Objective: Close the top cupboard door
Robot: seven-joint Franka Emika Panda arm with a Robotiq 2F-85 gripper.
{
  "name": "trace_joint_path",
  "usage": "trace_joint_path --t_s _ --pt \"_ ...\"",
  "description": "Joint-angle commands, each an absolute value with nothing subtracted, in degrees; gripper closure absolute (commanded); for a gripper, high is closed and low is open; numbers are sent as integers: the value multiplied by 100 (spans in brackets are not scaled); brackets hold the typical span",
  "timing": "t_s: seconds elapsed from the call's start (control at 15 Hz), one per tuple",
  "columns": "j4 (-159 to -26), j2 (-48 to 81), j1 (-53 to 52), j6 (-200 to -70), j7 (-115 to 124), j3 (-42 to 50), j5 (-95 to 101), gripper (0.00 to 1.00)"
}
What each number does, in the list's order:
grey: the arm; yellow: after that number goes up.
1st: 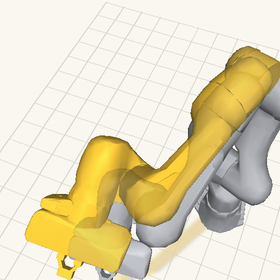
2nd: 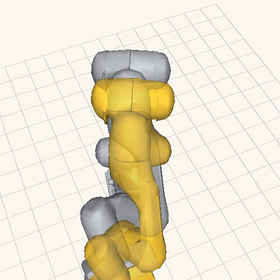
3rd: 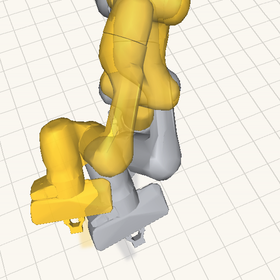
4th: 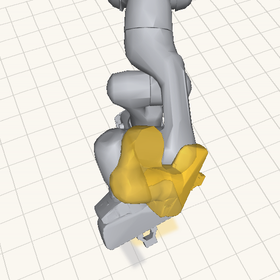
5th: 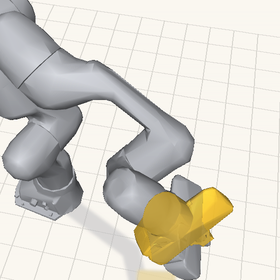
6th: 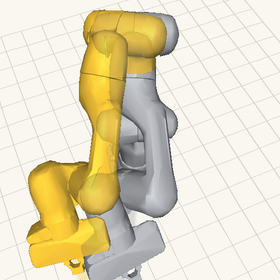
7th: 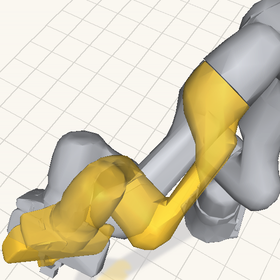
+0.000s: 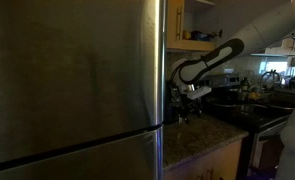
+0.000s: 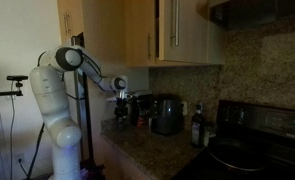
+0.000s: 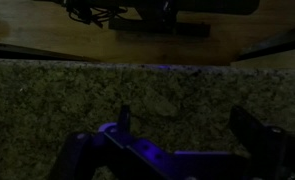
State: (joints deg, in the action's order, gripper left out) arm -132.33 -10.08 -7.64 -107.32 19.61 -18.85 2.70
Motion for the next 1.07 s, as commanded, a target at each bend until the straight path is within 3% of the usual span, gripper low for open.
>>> trace_joint_path --t_s 0.0,0.67,0.73,1.0 --pt "-13220 -995 -918 -10716 1985 -1738 295 0" --pt "-14631 -4558 -1057 -11026 2826 -909 -156 0" --pt "-14124 -3802 -742 -10786 2678 -1277 -156 0" --pt "-14521 -4768 -576 -11079 2884 -1203 -162 0"
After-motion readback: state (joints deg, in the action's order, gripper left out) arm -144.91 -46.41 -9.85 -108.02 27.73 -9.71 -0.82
